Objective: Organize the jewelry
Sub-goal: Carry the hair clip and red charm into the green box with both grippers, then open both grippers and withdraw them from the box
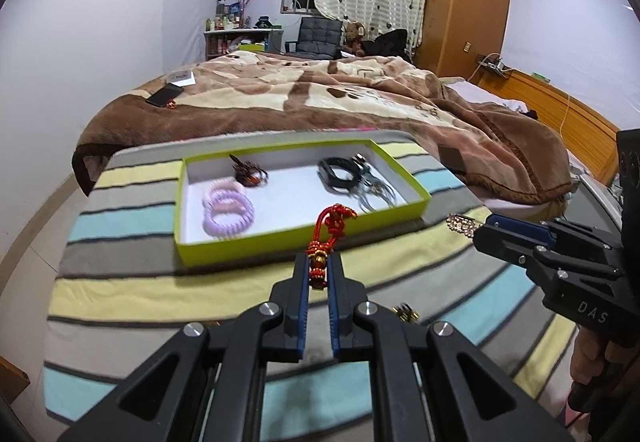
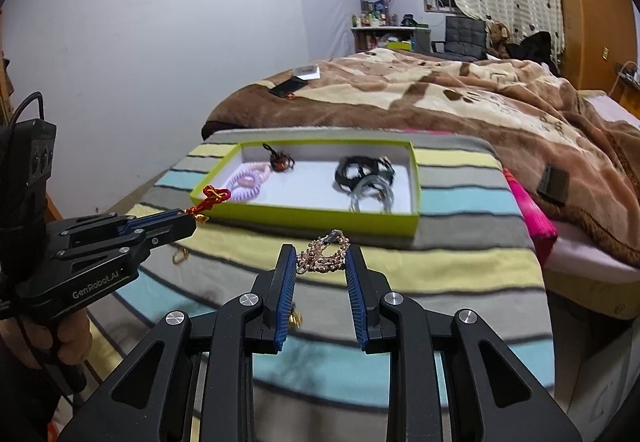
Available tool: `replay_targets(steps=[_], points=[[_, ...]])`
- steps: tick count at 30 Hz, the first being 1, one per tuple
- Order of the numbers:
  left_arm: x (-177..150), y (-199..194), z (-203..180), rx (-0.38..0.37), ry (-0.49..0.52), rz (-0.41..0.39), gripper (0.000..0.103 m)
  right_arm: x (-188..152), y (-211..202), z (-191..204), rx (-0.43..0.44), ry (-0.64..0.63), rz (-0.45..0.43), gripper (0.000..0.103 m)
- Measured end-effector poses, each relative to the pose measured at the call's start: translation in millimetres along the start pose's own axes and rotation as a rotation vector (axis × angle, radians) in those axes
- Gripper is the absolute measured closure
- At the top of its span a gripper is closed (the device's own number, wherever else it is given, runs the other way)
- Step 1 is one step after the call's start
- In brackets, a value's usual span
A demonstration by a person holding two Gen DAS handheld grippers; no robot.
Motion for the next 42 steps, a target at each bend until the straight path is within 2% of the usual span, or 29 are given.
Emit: replay_targets(steps=[13, 20, 31, 42], points=[[36.0, 38.8, 29.7, 0.031, 0.01, 0.015, 0.094, 35.5, 53.5, 6.9, 0.021, -0.033, 0.009, 0.077], [45.4, 70.5, 41.1, 0.038, 0.009, 0.053, 0.094, 46.1, 86.5, 3.9, 0.043, -0.024, 0.043, 0.077], [47.4, 115.4, 49.3, 0.038, 0.007, 0.132, 0.094, 48.2, 130.5, -0.4, 0.059, -0.009, 0.123, 0.077], [45.8, 138.6, 54.9, 0.044, 0.008, 0.187, 0.094, 43.2, 156.5, -2.3, 0.04, -0.013, 0.186, 0.077]])
Point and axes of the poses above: each gripper's, at about its wrist camera, not at the fingertips, and y roughly the way its jaws point, z to its left, x to its top, the point moved 2 cm from there along y, roughly the way its jaws point, and after that the axes turned 4 degrees about -x, right-handed, at the moved point
